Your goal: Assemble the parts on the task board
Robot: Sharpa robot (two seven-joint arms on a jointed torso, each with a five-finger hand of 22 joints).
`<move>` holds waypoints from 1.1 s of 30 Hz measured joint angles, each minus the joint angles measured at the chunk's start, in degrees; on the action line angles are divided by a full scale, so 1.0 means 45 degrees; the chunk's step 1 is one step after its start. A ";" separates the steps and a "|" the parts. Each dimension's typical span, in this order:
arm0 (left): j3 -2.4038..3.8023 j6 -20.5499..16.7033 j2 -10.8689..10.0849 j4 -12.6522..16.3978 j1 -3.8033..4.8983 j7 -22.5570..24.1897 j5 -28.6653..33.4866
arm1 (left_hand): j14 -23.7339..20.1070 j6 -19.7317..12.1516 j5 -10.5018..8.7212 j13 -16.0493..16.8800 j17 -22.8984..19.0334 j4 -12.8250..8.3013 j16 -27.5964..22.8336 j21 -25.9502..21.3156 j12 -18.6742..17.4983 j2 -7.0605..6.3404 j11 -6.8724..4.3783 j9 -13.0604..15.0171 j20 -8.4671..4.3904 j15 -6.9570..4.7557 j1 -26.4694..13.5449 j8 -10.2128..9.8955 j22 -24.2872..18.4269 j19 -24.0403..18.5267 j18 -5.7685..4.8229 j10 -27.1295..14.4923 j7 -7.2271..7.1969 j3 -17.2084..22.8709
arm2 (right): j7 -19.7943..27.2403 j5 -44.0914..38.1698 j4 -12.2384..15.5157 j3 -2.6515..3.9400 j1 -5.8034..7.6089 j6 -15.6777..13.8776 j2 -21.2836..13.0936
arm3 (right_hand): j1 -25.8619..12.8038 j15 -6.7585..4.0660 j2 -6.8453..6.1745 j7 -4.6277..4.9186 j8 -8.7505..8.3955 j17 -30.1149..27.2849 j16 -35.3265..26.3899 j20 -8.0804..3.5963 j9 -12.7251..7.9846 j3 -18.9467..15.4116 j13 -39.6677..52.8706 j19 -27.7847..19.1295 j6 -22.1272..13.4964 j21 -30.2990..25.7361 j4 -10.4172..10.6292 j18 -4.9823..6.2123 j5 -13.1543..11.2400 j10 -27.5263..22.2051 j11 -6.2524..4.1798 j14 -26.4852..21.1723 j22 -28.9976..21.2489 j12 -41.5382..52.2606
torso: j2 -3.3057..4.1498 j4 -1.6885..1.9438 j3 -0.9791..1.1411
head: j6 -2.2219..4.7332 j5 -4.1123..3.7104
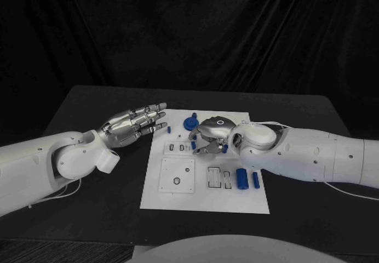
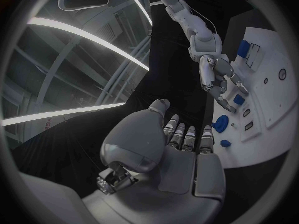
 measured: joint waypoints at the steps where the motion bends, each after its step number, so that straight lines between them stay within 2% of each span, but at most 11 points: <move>1: 0.0000 0.0000 0.0003 -0.0003 0.0000 0.0000 0.0000 | 0.0000 0.0000 0.0000 0.0000 0.0000 0.0000 0.0000 0.0000 0.0000 0.0000 0.0000 0.0000 0.0000 0.0000 0.0000 0.0000 0.0000 0.0000 -0.0001 0.0000 0.0000 0.0000 | 0.0010 0.0000 0.0063 -0.0001 0.0000 -0.0084 -0.0073 | -0.0061 0.0000 -0.0061 -0.0042 -0.0001 0.0000 0.0000 0.0000 -0.0042 -0.0001 0.0000 0.0000 -0.0041 -0.0070 0.0110 0.0000 -0.0116 0.0000 0.0000 0.0000 0.0000 0.0000 | 0.0000 0.0000 0.0000 | -0.0002 0.0000; 5: -0.0002 -0.0014 0.0015 -0.0006 -0.0001 0.0000 0.0000 | 0.0000 -0.0020 0.0000 0.0000 0.0000 -0.0039 0.0000 0.0000 0.0000 0.0000 0.0000 0.0000 0.0000 0.0000 0.0000 0.0000 0.0000 0.0000 0.0000 0.0000 0.0019 0.0038 | 0.0107 0.0015 0.0408 -0.0024 0.0140 -0.0713 -0.0409 | -0.0480 0.0000 -0.0481 -0.0092 -0.0001 0.0000 0.0000 0.0022 -0.0296 -0.0202 0.0000 -0.0118 -0.0356 -0.0393 0.0927 0.0205 -0.0844 -0.0010 -0.0083 0.0000 -0.0001 0.0000 | 0.0000 0.0000 0.0001 | -0.0005 -0.0020; 10: -0.0002 -0.0089 -0.0018 0.0017 -0.0002 0.0000 -0.0001 | -0.0047 -0.0047 0.0000 0.0000 -0.0009 -0.0088 0.0000 0.0000 0.0000 -0.0067 0.0044 0.0000 0.0000 -0.0047 -0.0067 0.0050 0.0000 0.0000 0.0000 -0.0045 0.0047 0.0088 | 0.0349 0.0332 0.1166 -0.0010 0.0701 -0.1830 -0.1007 | -0.1107 0.0000 -0.1014 -0.0068 -0.0001 0.0000 0.0000 -0.0023 -0.0459 -0.0949 -0.0001 -0.0163 -0.0471 -0.0554 0.1086 0.0203 -0.1004 0.0003 -0.0096 0.0000 -0.0002 0.0000 | 0.0000 -0.0001 0.0004 | 0.0042 -0.0085; 15: 0.0000 -0.0314 -0.0064 0.0103 -0.0001 0.0009 -0.0001 | -0.0068 -0.0047 0.0000 0.0002 -0.0019 -0.0205 0.0000 0.0000 0.0020 -0.0135 0.0045 0.0000 0.0000 -0.0168 -0.0101 0.0050 0.0000 0.0000 0.0000 -0.0046 0.0046 0.0204 | 0.0599 0.1279 0.2030 -0.0002 0.1408 -0.2724 -0.1800 | -0.2015 0.0000 -0.1177 -0.0046 -0.0001 0.0000 0.0000 -0.0024 -0.0576 -0.2215 -0.0001 -0.0254 -0.0493 -0.0817 0.1120 0.0203 -0.1004 0.0003 -0.0096 0.0000 -0.0002 0.0000 | -0.0024 -0.0013 0.0016 | 0.0089 -0.0083; 17: 0.0000 -0.0552 -0.0063 0.0174 0.0001 0.0041 -0.0001 | 0.0078 -0.0047 -0.0137 0.0176 0.0032 -0.0466 0.0152 0.0000 0.0768 -0.0330 0.0095 0.0000 0.0049 -0.0339 0.0094 0.0050 0.0016 0.0050 0.0001 0.0282 0.0046 0.0313 | 0.0709 0.1888 0.2273 -0.0002 0.1673 -0.2961 -0.2112 | -0.2363 0.0000 -0.1156 -0.0046 0.0018 0.0000 0.0000 -0.0024 -0.0610 -0.2374 -0.0001 -0.0254 -0.0493 -0.0931 0.1128 0.0202 -0.1004 0.0003 -0.0096 0.0000 -0.0003 0.0000 | -0.0042 -0.0032 0.0022 | 0.0100 -0.0073; 19: 0.0002 -0.0875 -0.0058 0.0237 0.0012 0.0117 -0.0001 | 0.1199 -0.0009 -0.0519 0.0737 0.0573 -0.0638 0.1221 0.0153 0.2953 -0.0671 0.0230 0.0019 0.0153 -0.0228 0.0126 0.0228 0.0143 0.0353 0.0000 0.1442 0.0074 0.0493 | 0.0819 0.2521 0.2442 -0.0003 0.1909 -0.3143 -0.2408 | -0.3054 0.0000 -0.0888 -0.0004 0.0115 0.0000 0.0000 0.0013 -0.0669 -0.2373 -0.0001 -0.0351 -0.0450 -0.1027 0.1127 0.0202 -0.0993 0.0003 -0.0096 0.0000 -0.0003 0.0000 | -0.0057 -0.0048 0.0027 | 0.0123 -0.0076; 21: 0.0003 -0.1340 -0.0068 0.0324 0.0034 0.0302 -0.0033 | 0.2823 0.0452 -0.1097 0.1348 0.1331 -0.0374 0.2980 0.0859 0.4841 -0.0877 0.0553 0.0122 0.0171 0.0031 -0.0022 0.0560 0.0583 0.1785 -0.0001 0.2338 0.0115 0.0582 | 0.0986 0.3326 0.2579 -0.0005 0.2149 -0.3378 -0.2724 | -0.3568 0.0000 -0.0374 0.0072 0.0192 0.0000 0.0000 0.0014 -0.0700 -0.2328 -0.0001 -0.0352 -0.0374 -0.1085 0.1088 0.0202 -0.0901 0.0003 -0.0096 0.0000 -0.0003 0.0000 | -0.0074 -0.0063 0.0029 | 0.0167 -0.0083; 23: 0.0004 -0.1779 -0.0131 0.0439 0.0064 0.0546 -0.0181 | 0.3881 0.0603 -0.2290 0.2329 0.2220 0.0428 0.5007 0.2027 0.6963 -0.1268 0.0944 0.0152 0.0287 0.0327 -0.0071 0.0833 0.1204 0.4096 -0.0002 0.2547 -0.0009 0.0333 | 0.1191 0.4048 0.2674 -0.0009 0.2356 -0.3628 -0.2940 | -0.3823 0.0000 0.0100 0.0154 0.0329 0.0000 0.0000 0.0014 -0.0713 -0.2221 -0.0001 -0.0351 -0.0227 -0.1085 0.1085 0.0201 -0.0700 0.0015 -0.0045 0.0000 -0.0003 0.0000 | -0.0096 -0.0081 0.0038 | 0.0204 -0.0083; 27: 0.0004 -0.2812 -0.0220 0.0472 0.0208 0.1227 -0.1113 | 0.4949 0.1161 -0.4141 0.4855 0.4332 0.1714 0.9039 0.3524 1.1313 -0.1649 0.1411 0.0235 0.0428 0.0579 0.0317 0.1487 0.1892 0.6506 -0.0002 0.2597 0.0056 -0.0312 | 0.1746 0.5451 0.2768 -0.0005 0.2741 -0.4233 -0.3248 | -0.4205 0.0047 0.1103 0.0197 0.0655 0.0000 0.0000 0.0097 -0.0731 -0.2330 -0.0002 -0.0269 0.0323 -0.0824 0.1039 0.0200 0.0187 -0.0014 -0.0012 -0.0048 -0.0004 0.0000 | -0.0153 -0.0121 0.0076 | 0.0321 -0.0048; 30: -0.0001 -0.3479 -0.0137 0.0330 0.0495 0.1584 -0.2004 | 0.5542 0.1612 -0.4437 0.6407 0.6374 0.2133 1.2440 0.4956 1.3826 -0.1686 0.1498 0.0251 0.0528 0.0652 0.0632 0.1896 0.2643 0.7823 -0.0002 0.3501 0.0269 -0.0667 | 0.2090 0.6303 0.2740 0.0002 0.2912 -0.4569 -0.3324 | -0.4213 0.0047 0.1458 0.0231 0.0793 0.0000 0.0000 0.0138 -0.0785 -0.2560 -0.0002 -0.0227 0.0608 -0.0675 0.1009 0.0201 0.0515 -0.0014 -0.0012 -0.0047 -0.0004 0.0000 | -0.0197 -0.0162 0.0107 | 0.0432 -0.0002; 33: 0.0003 -0.4028 -0.0040 0.0255 0.0878 0.1731 -0.2921 | 0.6769 0.2503 -0.4437 0.7993 0.8210 0.2104 1.5306 0.7245 1.6007 -0.1496 0.1500 0.0292 0.0595 0.0678 0.0823 0.2559 0.4012 0.9265 -0.0003 0.5964 0.0628 -0.1105 | 0.2345 0.6913 0.2695 -0.0003 0.2986 -0.4739 -0.3329 | -0.4091 0.0096 0.1639 0.0292 0.0907 0.0000 0.0000 0.0138 -0.0840 -0.2779 -0.0002 -0.0227 0.0877 -0.0705 0.0996 0.0199 0.0642 0.0000 0.0100 0.0001 -0.0004 0.0000 | -0.0269 -0.0232 0.0140 | 0.0483 0.0060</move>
